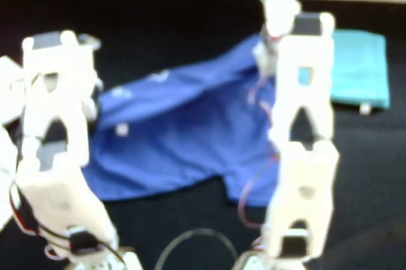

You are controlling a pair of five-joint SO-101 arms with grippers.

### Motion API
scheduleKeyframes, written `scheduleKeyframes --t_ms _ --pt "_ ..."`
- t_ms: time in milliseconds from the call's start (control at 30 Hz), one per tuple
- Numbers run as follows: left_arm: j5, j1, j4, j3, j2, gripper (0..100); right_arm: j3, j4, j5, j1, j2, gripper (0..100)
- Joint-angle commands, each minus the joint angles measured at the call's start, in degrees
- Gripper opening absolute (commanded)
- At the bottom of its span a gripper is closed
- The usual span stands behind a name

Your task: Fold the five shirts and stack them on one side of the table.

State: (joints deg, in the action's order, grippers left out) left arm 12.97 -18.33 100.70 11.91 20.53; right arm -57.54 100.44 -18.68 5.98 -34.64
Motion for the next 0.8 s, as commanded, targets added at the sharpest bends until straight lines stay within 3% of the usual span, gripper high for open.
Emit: scheduleKeyframes --t_ms 0,400,767 --pt "0.44 1.54 0.35 -8.04 -9.89 1 14.99 0.66 0.09 -0.4 13.67 0.5" --pt "5.36 1.45 0.18 -30.55 -24.66 1 64.22 -10.24 -0.44 -0.92 44.97 0.5" --pt "6.95 1.54 0.18 -39.25 -30.11 1 78.55 -10.07 -7.03 -6.2 58.59 0.5"
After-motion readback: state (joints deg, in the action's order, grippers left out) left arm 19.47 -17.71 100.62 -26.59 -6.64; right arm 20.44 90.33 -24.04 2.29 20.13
